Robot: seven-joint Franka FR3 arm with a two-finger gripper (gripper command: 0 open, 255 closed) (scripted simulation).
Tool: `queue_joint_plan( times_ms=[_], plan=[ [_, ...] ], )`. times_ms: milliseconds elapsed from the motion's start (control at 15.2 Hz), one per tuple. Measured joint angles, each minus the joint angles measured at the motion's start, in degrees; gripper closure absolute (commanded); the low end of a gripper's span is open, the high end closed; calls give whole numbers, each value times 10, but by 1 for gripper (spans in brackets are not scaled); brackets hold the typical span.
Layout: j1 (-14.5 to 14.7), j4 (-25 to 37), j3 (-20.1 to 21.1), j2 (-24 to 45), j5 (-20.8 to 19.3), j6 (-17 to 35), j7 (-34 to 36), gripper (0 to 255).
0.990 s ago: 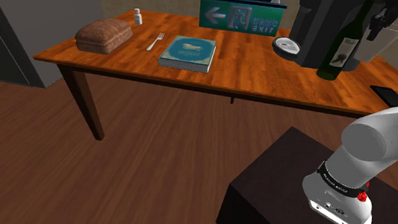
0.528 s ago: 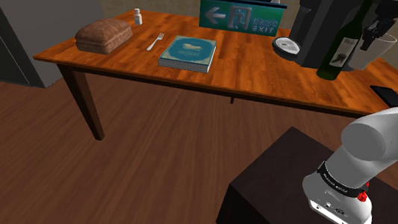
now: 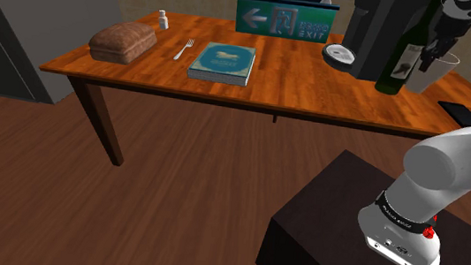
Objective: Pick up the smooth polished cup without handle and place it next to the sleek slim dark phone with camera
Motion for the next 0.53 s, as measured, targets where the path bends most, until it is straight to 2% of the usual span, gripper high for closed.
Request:
queue_joint_plan(
  times_ms=[528],
  plan=[
    [-6, -50, -16, -2, -17, 48, 10, 255]
  ],
)
